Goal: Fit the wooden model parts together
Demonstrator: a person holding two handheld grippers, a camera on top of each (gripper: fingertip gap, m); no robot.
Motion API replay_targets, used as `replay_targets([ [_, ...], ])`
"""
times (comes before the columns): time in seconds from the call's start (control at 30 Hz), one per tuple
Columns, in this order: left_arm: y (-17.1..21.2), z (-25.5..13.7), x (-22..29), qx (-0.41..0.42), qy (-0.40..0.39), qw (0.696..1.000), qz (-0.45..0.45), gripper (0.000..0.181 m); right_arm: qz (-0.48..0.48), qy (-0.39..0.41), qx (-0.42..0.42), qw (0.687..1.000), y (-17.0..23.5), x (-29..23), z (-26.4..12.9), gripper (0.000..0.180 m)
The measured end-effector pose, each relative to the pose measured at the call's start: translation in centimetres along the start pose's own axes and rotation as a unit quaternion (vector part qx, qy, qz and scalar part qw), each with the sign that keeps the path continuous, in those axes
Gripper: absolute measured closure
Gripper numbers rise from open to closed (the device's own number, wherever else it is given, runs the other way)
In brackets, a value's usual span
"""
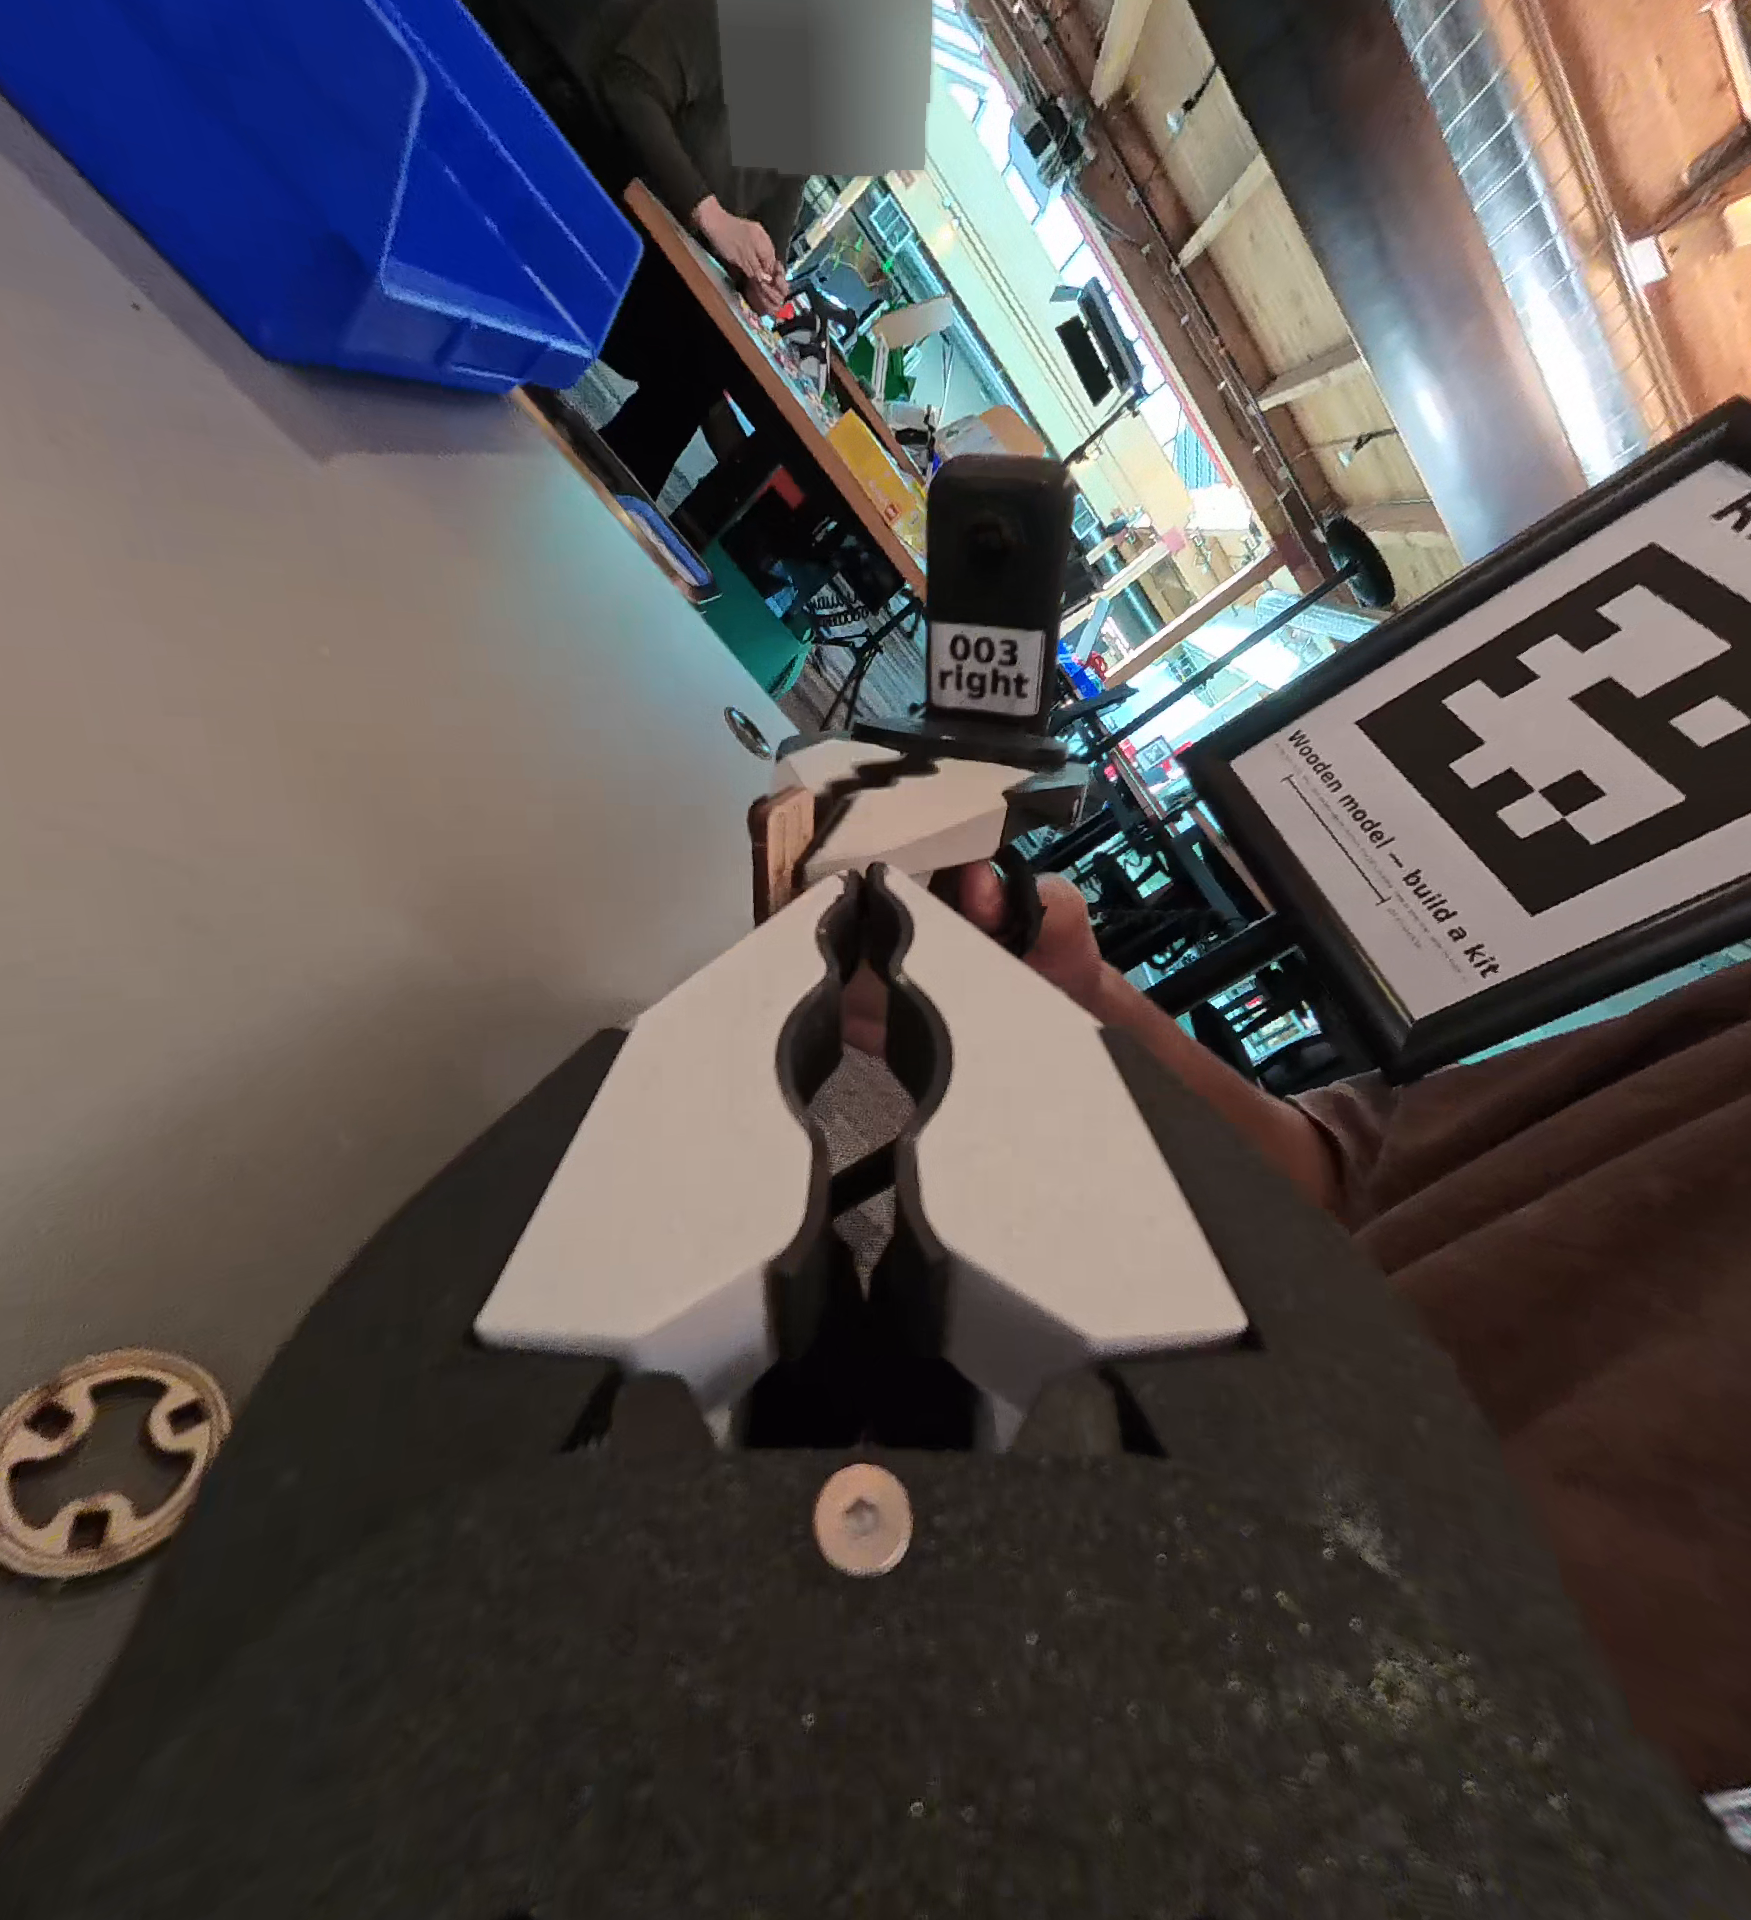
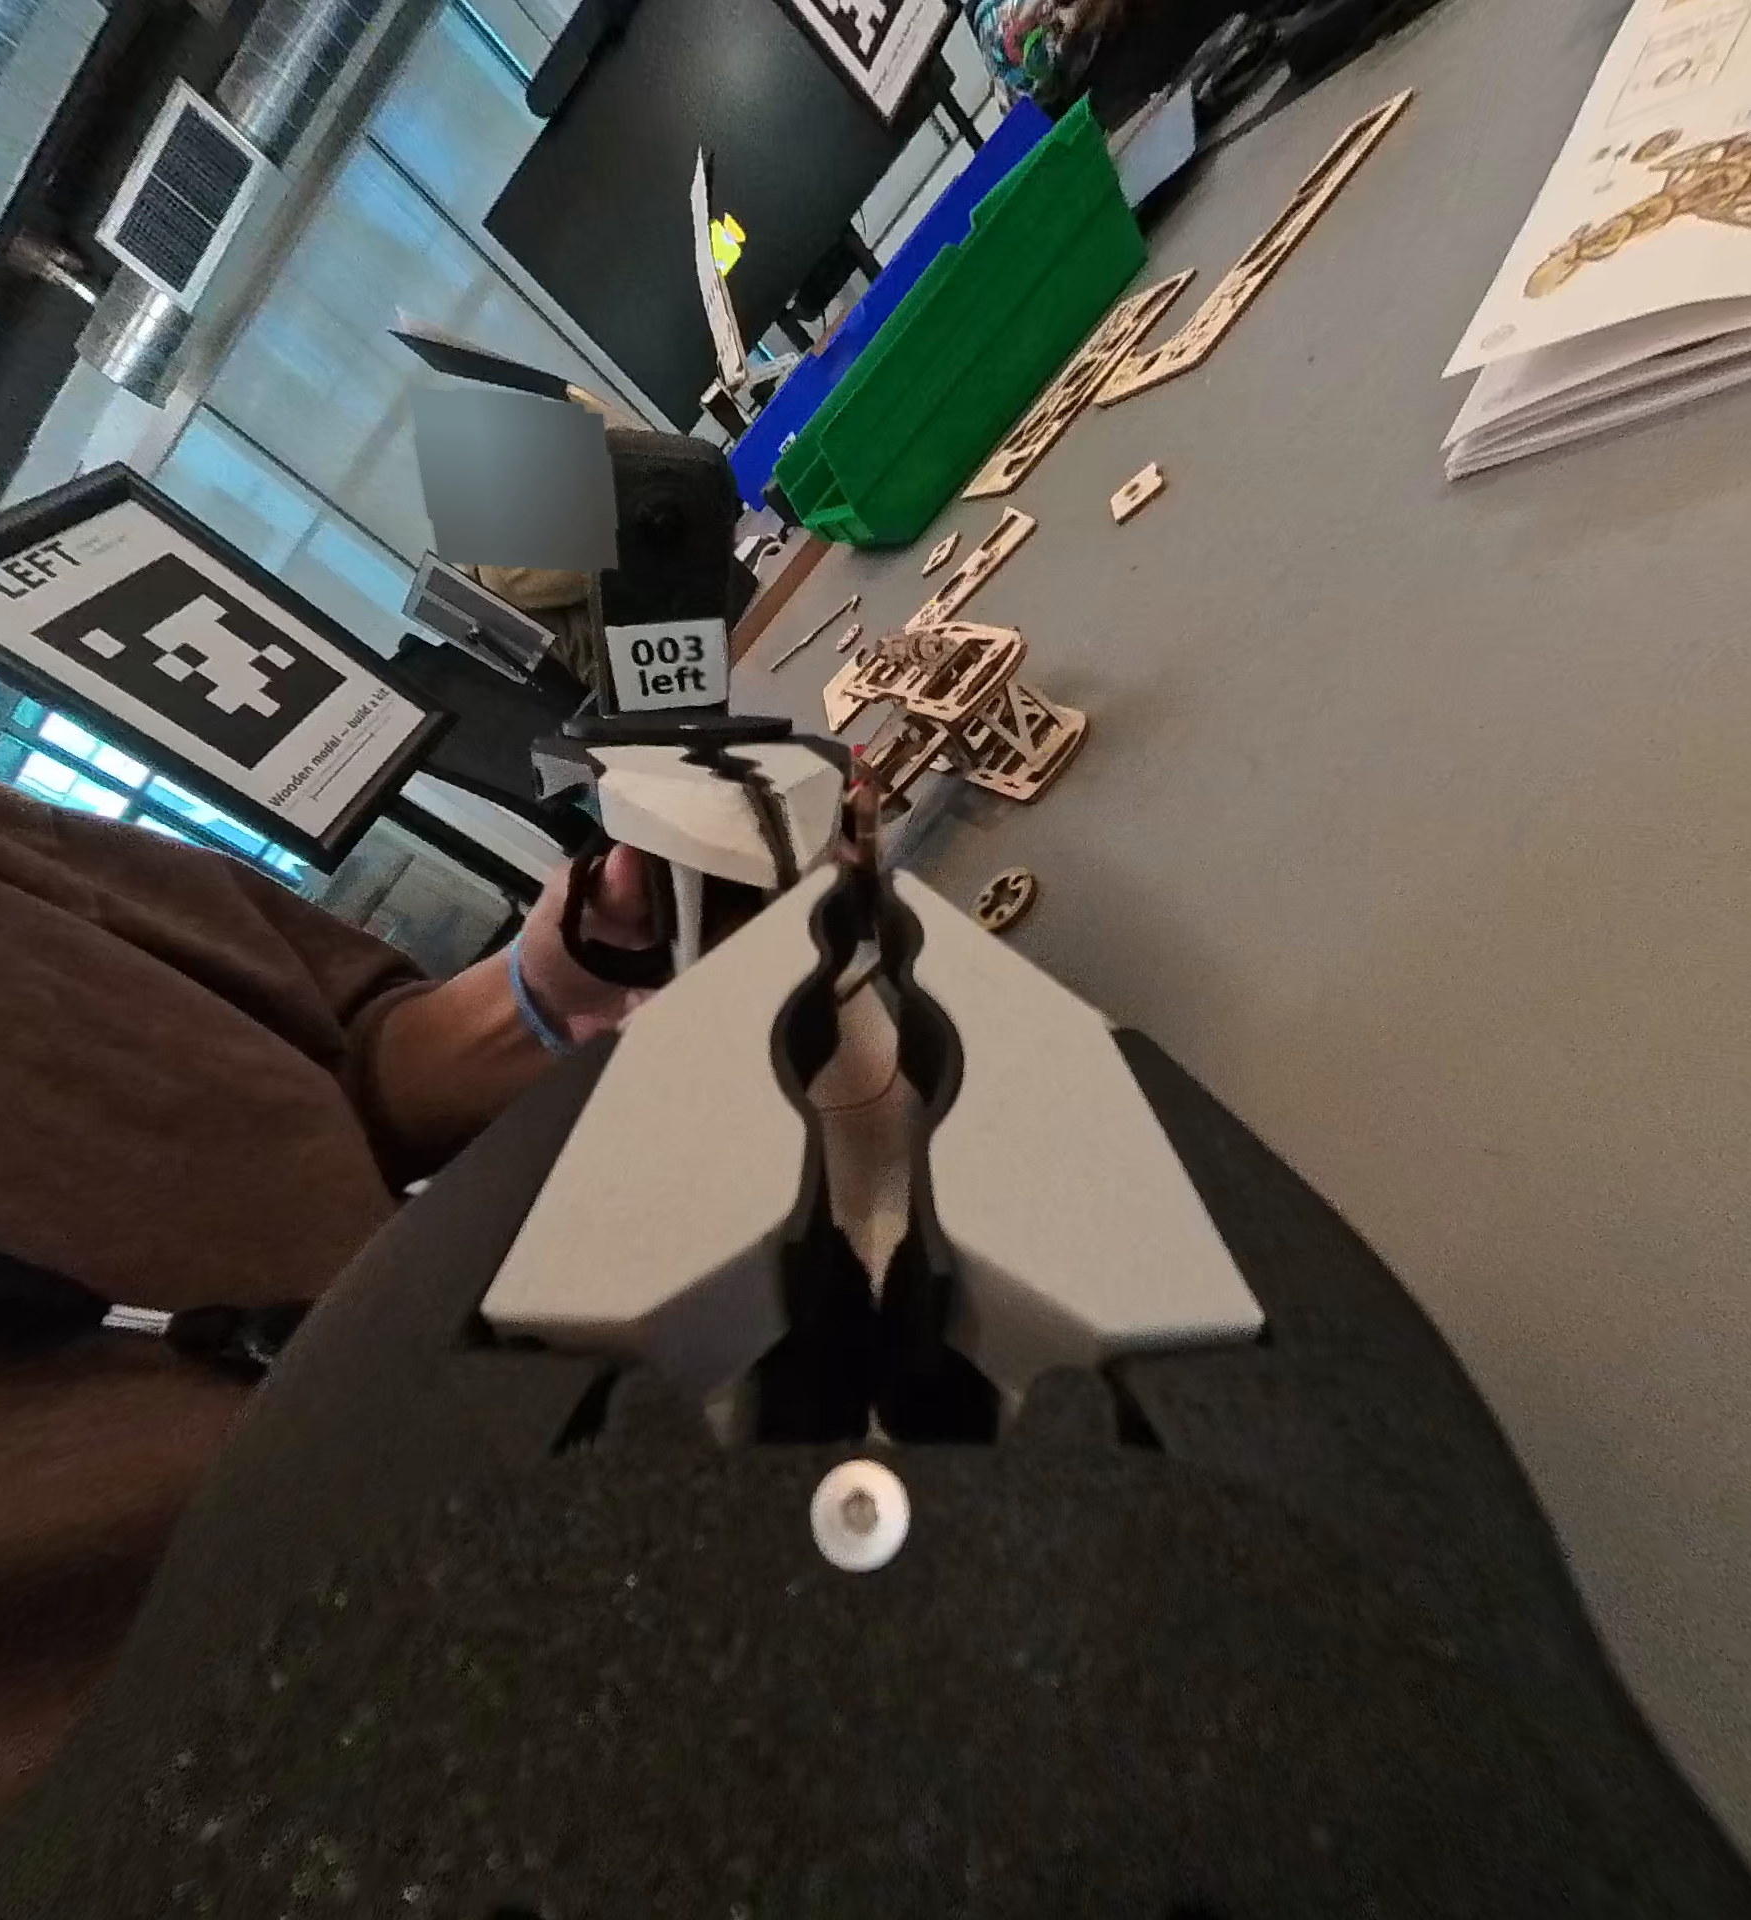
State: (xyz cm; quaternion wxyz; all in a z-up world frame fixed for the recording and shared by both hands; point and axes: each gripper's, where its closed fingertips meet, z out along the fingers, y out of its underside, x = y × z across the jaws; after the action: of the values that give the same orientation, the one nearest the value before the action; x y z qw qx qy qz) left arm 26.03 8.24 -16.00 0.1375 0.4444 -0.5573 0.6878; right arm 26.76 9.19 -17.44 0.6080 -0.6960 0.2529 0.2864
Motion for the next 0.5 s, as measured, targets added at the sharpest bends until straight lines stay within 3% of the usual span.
replay_targets([
  [0.3,1.3,-0.9,-1.9,-0.009,-0.044,0.999,0.011,0.165,0.051,-0.059,0.009,0.997,0.3,-0.7,0.5,0.179],
  [0.5,2.1,-0.4,-2.7,-0.029,-0.044,0.999,-0.011,0.18,0.052,-0.024,-0.014,0.998,1.3,1.2,1.0,0.175],
])
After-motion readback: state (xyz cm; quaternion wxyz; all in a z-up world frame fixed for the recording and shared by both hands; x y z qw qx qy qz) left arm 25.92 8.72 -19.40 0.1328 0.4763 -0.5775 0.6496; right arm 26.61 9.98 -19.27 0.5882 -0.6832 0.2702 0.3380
